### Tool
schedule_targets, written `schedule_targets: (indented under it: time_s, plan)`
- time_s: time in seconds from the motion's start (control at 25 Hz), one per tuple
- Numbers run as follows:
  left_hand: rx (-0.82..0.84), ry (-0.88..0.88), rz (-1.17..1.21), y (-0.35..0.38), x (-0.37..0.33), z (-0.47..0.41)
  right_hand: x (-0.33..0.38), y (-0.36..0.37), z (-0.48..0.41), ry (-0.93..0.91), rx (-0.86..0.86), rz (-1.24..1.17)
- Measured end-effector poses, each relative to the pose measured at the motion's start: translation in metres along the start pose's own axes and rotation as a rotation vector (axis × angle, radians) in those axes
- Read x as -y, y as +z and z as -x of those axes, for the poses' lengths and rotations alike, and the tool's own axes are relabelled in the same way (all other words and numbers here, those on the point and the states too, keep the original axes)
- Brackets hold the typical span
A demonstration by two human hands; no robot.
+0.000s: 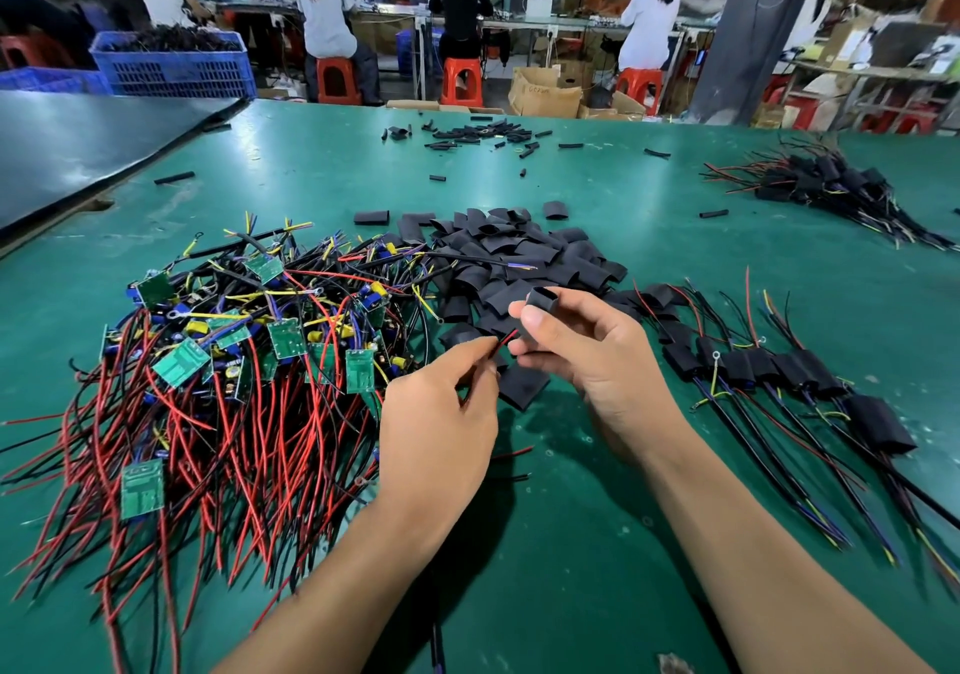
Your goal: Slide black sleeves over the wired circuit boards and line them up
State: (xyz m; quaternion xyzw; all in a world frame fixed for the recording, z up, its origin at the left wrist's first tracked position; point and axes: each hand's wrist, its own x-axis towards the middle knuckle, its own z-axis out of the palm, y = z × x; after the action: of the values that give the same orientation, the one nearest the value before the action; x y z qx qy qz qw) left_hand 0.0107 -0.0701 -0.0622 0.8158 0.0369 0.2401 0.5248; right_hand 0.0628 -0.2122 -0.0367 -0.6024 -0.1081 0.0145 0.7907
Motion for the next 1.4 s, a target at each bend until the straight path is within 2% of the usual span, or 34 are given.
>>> schedule_targets:
  time_s: [0.16, 0.4, 0.72, 0.88, 1.24, 1.4]
  plan:
    - [0.037, 0.129, -0.046, 0.001, 0.003, -0.002, 0.003, -0.003, -0.003, 0.057, 0.04, -0.073]
    - [-0.037, 0.076, 0.027, 0.001, -0.004, -0.003, 0.001, -0.006, -0.004, 0.103, 0.068, -0.152]
    - [-0.01, -0.222, 0.266, -0.005, -0.011, -0.007, 0.001, -0.013, -0.011, 0.182, -0.177, -0.489]
    - [0.001, -0.248, 0.284, -0.004, -0.013, -0.008, -0.002, -0.011, -0.011, 0.225, -0.155, -0.499]
    - [-0.003, -0.298, 0.371, -0.005, -0.011, -0.01, -0.004, -0.009, -0.007, 0.142, -0.031, -0.387]
    - [0.013, -0.307, 0.385, -0.004, -0.013, -0.009, -0.006, -0.005, -0.005, 0.103, -0.009, -0.417]
